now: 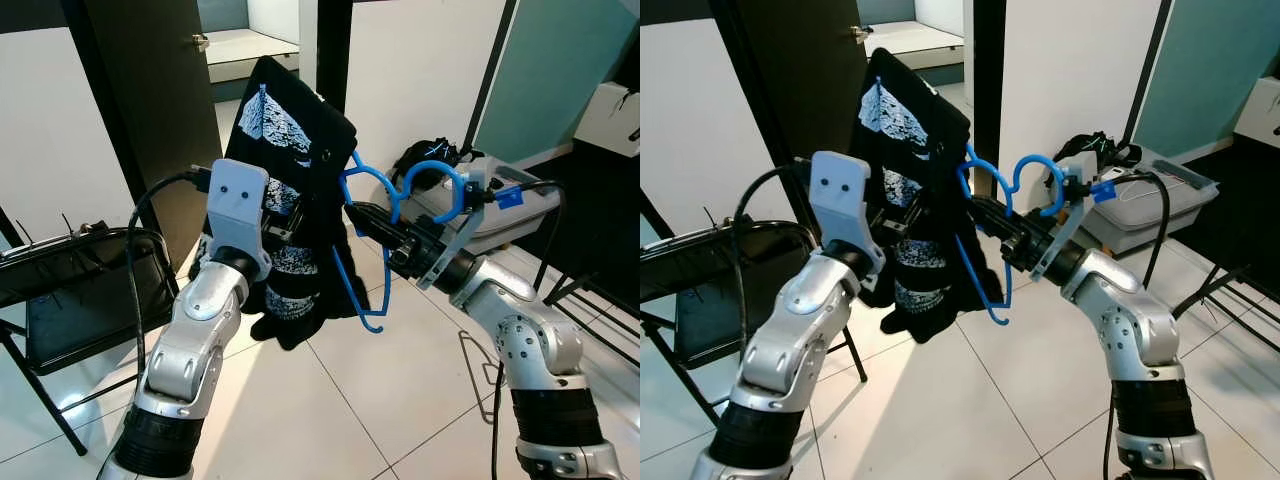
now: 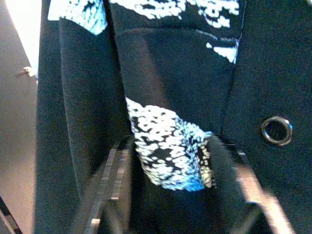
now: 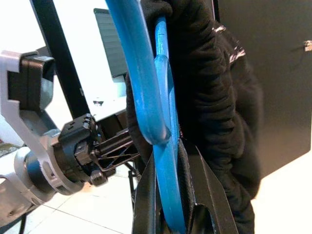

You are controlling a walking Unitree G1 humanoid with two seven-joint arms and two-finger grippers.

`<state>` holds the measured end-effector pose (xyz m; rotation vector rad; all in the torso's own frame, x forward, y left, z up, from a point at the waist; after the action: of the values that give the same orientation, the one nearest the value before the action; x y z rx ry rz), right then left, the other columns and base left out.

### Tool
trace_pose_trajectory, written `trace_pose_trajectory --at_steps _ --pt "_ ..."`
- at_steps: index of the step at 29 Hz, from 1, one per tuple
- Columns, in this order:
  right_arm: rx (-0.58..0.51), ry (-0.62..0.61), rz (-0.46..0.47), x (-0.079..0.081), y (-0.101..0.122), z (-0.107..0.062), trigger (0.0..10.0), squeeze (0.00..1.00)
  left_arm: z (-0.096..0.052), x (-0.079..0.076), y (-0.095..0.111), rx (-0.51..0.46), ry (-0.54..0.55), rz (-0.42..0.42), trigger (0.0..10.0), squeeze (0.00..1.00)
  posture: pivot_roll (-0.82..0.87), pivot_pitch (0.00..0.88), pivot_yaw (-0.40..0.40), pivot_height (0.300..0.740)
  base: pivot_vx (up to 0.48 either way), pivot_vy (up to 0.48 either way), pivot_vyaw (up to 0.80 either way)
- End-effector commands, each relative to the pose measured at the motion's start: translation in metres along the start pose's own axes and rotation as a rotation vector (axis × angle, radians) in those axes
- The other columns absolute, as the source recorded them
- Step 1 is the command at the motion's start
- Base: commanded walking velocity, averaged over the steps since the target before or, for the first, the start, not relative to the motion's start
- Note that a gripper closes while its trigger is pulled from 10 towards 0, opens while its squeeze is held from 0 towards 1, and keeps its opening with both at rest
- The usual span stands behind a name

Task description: Hang hanger

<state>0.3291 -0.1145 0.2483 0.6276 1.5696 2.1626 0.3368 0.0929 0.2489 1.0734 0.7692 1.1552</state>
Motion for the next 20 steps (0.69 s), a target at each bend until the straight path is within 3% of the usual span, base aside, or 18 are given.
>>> trace_pose_trajectory --at_steps 1,14,20 --pt "-0.057 0.035 -0.012 0.006 0.014 0.001 10.0 0.00 -0.001 0.000 -0.006 0.013 -0.009 0.018 0.0 0.00 0.00 0.000 0.006 0.740 0.000 0.000 0.00" --pt "-0.049 -0.008 -0.026 -0.001 0.014 -0.001 10.0 0.00 -0.003 0.005 -0.008 0.014 0.000 0.034 0.0 0.00 0.00 0.000 0.002 0.740 0.000 0.000 0.00" --pt "-0.008 -0.131 -0.057 -0.019 0.008 -0.001 10.0 0.00 -0.007 0.007 -0.010 0.015 -0.004 0.042 0.0 0.00 0.00 0.000 -0.002 0.740 0.000 0.000 0.00"
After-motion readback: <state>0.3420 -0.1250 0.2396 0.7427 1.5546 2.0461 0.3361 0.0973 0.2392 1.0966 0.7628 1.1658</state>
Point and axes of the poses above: a point about 5 cm out from each wrist's last joint towards the gripper, its own z axis pointing out of the wrist towards the gripper, its own y axis along the axis of the wrist's last joint, x = y × z, the point moved 3 cm from there along z, pointing out of the wrist towards the gripper, and after that the axes turned 2 degrees about -z, right-handed, at the moved point
